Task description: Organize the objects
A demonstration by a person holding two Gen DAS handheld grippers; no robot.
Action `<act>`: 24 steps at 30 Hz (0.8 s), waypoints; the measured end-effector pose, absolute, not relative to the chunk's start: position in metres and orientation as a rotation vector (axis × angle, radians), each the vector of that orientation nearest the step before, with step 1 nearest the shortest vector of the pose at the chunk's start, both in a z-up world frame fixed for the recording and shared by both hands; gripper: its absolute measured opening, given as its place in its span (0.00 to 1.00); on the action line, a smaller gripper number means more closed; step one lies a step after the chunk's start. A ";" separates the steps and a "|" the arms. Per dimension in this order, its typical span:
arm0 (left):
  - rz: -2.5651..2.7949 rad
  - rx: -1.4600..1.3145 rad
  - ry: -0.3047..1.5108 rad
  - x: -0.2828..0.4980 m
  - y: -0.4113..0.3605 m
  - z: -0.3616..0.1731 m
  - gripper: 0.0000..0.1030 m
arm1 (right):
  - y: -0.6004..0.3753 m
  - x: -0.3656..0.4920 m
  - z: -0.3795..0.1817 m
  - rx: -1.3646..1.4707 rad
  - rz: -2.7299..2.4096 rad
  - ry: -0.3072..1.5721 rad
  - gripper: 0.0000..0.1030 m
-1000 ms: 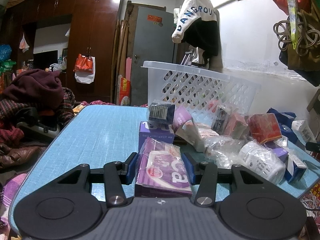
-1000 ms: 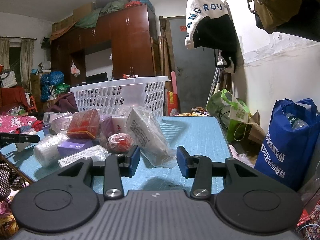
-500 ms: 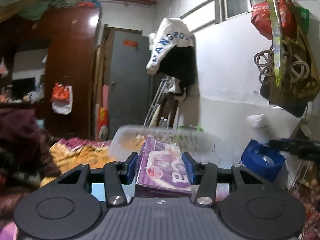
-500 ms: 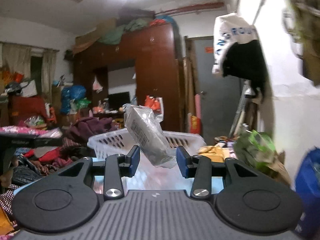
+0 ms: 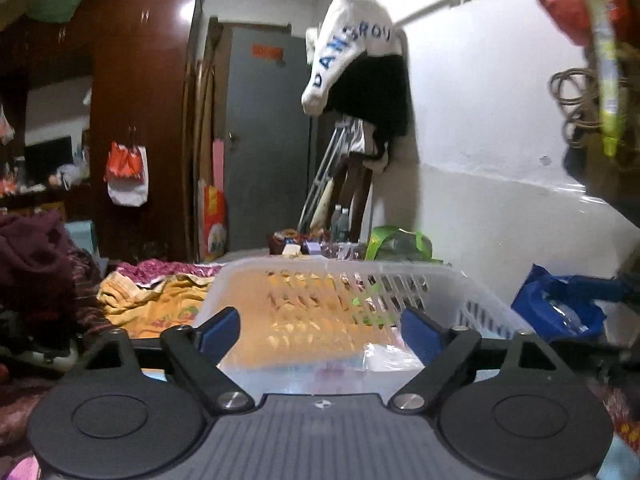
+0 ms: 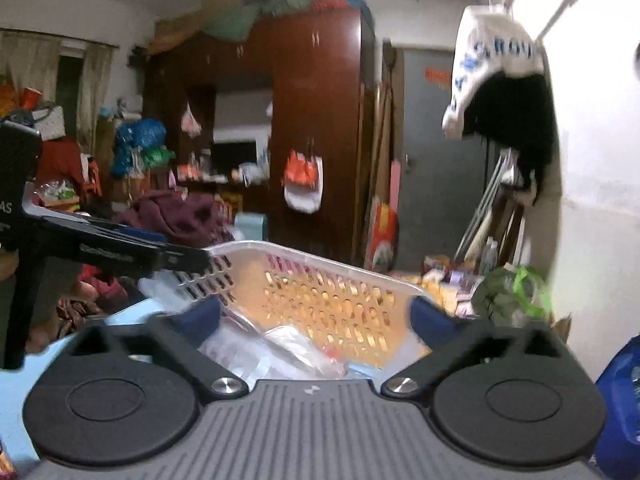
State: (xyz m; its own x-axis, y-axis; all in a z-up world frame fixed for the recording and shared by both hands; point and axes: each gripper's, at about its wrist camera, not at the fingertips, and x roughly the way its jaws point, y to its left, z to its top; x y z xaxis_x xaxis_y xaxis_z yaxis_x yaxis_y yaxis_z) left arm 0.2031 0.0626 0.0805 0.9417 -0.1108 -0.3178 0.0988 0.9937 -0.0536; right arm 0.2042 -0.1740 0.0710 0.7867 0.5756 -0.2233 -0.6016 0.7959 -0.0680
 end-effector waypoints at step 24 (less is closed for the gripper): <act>-0.038 -0.011 0.514 0.127 0.090 -0.029 0.91 | -0.207 0.107 -0.044 -0.083 0.709 0.278 0.92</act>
